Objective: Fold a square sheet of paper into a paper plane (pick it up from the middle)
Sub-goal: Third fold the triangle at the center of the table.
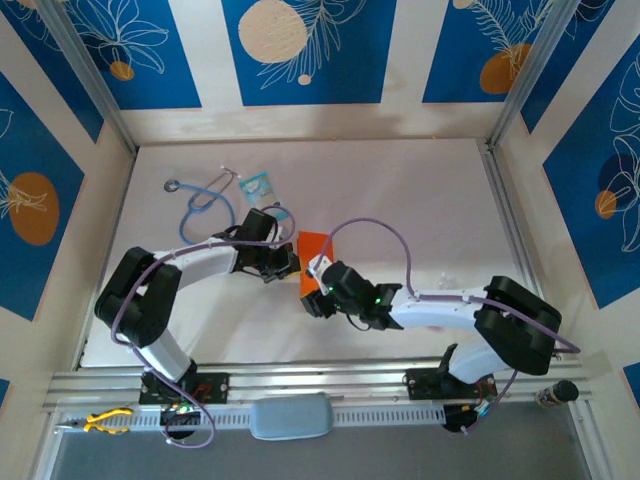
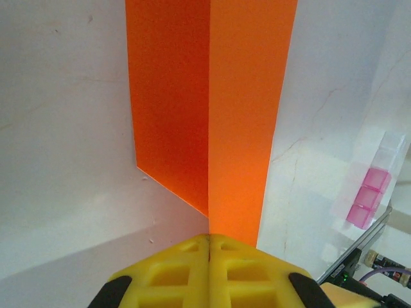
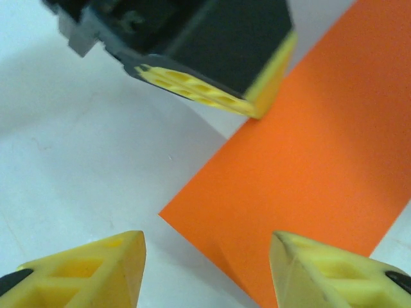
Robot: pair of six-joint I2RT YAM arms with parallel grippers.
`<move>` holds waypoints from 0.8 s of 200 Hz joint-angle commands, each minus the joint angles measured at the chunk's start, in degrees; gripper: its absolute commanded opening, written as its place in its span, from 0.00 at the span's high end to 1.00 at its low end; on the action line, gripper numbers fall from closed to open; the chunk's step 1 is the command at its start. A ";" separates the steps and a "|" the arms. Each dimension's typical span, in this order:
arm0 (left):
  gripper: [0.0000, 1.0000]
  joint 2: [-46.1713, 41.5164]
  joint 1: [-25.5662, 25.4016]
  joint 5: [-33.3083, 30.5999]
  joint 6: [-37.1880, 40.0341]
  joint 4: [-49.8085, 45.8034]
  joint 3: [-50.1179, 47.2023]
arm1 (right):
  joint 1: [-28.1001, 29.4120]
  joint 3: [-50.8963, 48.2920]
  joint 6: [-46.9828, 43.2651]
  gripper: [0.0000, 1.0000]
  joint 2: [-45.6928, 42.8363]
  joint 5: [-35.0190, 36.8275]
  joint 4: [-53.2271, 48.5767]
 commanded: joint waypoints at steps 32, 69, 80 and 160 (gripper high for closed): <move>1.00 -1.13 0.78 1.41 -0.08 -0.20 0.43 | 7.06 1.53 -14.90 0.45 6.53 14.63 11.24; 1.00 -1.06 0.85 1.23 0.61 -0.84 0.35 | 8.70 1.04 -17.29 0.44 8.34 22.82 12.38; 1.00 -0.96 0.91 1.22 0.53 -0.80 0.21 | 8.61 1.09 -17.39 0.44 8.42 21.18 11.75; 1.00 -0.78 1.15 1.73 0.37 -0.37 0.25 | 11.38 0.78 -19.15 0.44 13.66 25.26 15.79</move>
